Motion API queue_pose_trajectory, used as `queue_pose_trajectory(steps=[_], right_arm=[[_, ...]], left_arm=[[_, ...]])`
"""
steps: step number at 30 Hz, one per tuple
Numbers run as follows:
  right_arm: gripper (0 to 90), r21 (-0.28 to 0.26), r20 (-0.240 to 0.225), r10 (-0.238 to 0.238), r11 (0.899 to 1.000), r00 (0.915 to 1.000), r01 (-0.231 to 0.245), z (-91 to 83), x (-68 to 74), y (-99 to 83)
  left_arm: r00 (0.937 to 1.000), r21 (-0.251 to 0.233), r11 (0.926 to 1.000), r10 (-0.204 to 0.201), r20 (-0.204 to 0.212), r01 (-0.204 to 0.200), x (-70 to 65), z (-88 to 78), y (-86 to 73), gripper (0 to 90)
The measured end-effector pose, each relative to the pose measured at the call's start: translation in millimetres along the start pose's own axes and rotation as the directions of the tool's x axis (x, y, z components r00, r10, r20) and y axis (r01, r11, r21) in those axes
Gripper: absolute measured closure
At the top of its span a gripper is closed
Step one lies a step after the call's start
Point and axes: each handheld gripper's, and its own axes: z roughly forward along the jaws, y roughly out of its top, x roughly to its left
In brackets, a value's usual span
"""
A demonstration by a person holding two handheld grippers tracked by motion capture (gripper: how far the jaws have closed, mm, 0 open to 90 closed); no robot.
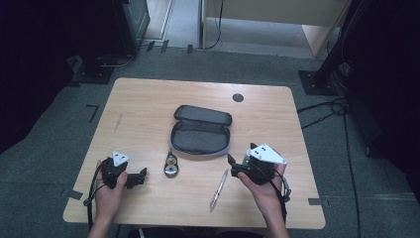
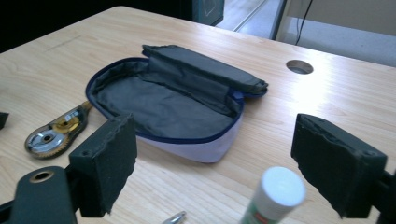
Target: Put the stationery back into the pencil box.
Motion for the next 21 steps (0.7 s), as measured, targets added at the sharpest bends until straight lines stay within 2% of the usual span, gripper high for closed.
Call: queue_pose_trajectory(steps=[3, 5, 7, 8, 13, 17, 21], right_arm=[[18.4, -0.002, 0.008, 0.004, 1.0, 1.0, -0.004, -0.9, -4.5, -0.6], [25.4, -0.002, 0.032, 0.01, 1.0, 0.9994, -0.01, -1.8, -13.6, -2.8], [27.5, 0.006, 0.033, 0.018, 1.0, 0.9993, -0.018, -1.7, -16.3, -4.0], [31.9, 0.016, 0.041, 0.03, 0.999, 0.9987, -0.031, -1.8, -21.6, -6.8], [39.6, 0.04, 0.028, 0.054, 0.998, 0.9981, -0.055, 1.5, -30.2, -15.1], [42.1, 0.045, 0.015, 0.073, 0.996, 0.9972, -0.073, 4.2, -32.4, -18.4], [42.4, 0.049, 0.023, 0.075, 0.996, 0.9969, -0.076, 6.4, -32.9, -20.7]], left_arm=[[1.0, 0.0, 1.0, -0.001, 0.0, 0.001, -0.1, 0.0, -0.1, 0.0], [1.0, 0.0, 1.0, 0.003, 0.002, -0.003, 0.0, -0.1, -0.1, 0.0], [1.0, -0.001, 1.0, 0.006, 0.005, -0.006, -0.1, 0.0, -0.1, 0.0], [0.9999, 0.0, 0.9999, 0.011, 0.008, -0.011, -0.3, -0.1, -0.1, 0.0], [0.9998, 0.0, 0.9999, 0.015, 0.012, -0.015, -0.5, 0.0, -0.1, 0.0], [0.9998, 0.0, 0.9999, 0.014, 0.014, -0.014, -0.8, 0.0, -0.1, 0.0], [0.9998, 0.0, 0.9999, 0.015, 0.015, -0.015, -0.8, 0.0, -0.1, 0.0]])
